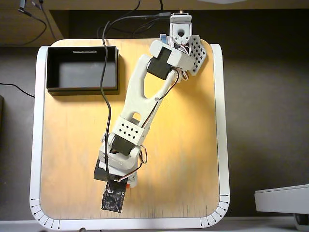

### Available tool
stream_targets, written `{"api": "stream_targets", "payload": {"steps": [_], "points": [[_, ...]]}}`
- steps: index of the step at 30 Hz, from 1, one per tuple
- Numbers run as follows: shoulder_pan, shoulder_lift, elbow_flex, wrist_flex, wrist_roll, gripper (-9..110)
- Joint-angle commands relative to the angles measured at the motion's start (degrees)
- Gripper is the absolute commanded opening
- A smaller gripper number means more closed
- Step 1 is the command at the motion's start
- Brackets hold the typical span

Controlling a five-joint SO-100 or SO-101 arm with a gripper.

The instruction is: Grasp a lego block and put it in the bin.

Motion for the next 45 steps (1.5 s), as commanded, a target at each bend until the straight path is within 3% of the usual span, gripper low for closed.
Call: {"api": "stream_targets", "payload": {"steps": [1,28,38,42,45], "points": [[-1.8,1.6,-8.2,1.6,-1.0,23],[-1.4,-0.9,-8.2,2.9,-1.2,22],[-0.4,-1.4,-8.2,2.9,-0.1,11],[0.0,-1.4,-8.1,2.9,0.2,1],[0.2,-1.5,-8.1,2.9,0.3,1]]}}
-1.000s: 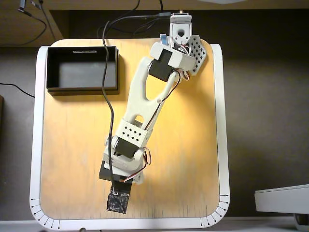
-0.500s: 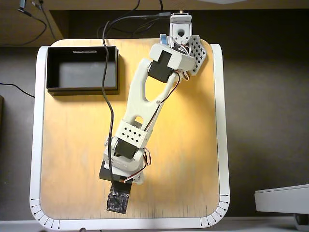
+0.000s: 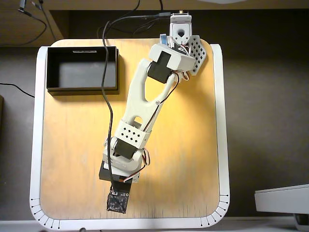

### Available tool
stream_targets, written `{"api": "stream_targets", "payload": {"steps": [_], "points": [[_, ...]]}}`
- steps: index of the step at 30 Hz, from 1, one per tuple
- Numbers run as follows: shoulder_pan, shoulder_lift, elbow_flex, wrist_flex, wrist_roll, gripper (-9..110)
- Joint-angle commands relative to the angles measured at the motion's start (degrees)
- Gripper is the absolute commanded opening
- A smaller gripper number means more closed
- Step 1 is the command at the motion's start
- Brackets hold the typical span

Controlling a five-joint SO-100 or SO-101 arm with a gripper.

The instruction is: Grasp a lego block and put it in the bin.

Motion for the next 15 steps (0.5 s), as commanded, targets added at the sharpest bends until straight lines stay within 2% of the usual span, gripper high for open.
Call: {"api": "stream_targets", "payload": {"steps": [1,15], "points": [[1.1,1.4,-7.3,0.4,0.6,1],[0.9,8.8,-7.4,1.6,-2.5,1]]}}
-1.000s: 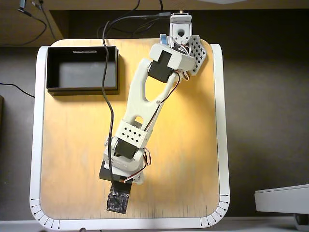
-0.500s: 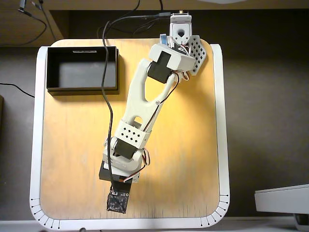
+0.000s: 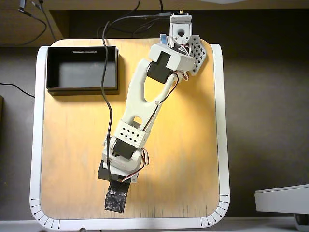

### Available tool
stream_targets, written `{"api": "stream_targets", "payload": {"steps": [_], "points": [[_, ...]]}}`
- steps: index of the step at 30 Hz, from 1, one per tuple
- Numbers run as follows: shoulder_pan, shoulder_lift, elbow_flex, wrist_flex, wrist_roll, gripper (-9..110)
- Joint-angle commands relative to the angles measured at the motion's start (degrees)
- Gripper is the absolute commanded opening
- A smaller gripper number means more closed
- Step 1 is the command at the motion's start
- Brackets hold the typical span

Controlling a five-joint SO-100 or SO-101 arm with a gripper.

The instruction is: Grasp a lego block and put it in the bin.

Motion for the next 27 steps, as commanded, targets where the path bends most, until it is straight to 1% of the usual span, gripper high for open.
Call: {"api": "stream_targets", "payload": {"steps": [1,16,23,27], "points": [[0.7,10.2,-7.2,2.2,-1.0,1],[0.7,34.4,-7.1,16.6,-3.8,1],[6.3,48.1,-7.1,26.6,-0.8,1],[9.7,54.8,-7.0,31.3,-0.7,1]]}}
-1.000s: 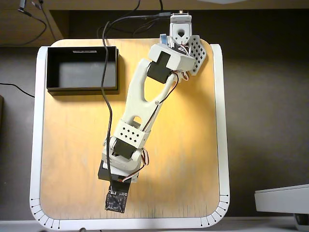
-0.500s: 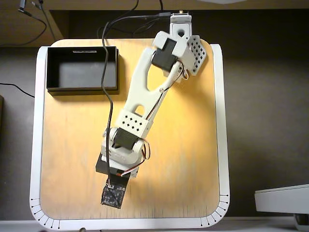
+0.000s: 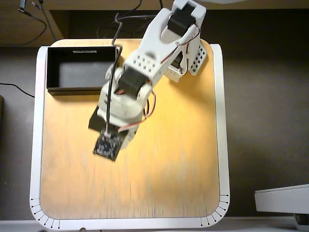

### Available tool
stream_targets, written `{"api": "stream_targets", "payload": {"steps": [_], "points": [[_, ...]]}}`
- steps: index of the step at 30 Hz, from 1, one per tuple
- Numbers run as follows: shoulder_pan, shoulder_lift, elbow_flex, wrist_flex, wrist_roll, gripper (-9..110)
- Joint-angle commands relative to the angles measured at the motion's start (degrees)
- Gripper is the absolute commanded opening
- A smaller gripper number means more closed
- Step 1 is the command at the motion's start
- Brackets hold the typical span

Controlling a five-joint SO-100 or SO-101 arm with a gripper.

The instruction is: Grasp a lego block and put it in the bin.

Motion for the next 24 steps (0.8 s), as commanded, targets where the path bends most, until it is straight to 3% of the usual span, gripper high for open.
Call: {"api": "stream_targets", "payload": {"steps": [1,10,24], "points": [[3.9,13.0,-7.0,4.8,0.1,1],[12.6,24.0,-7.1,8.1,-6.3,1],[44.6,23.1,-6.9,13.2,-1.5,0]]}}
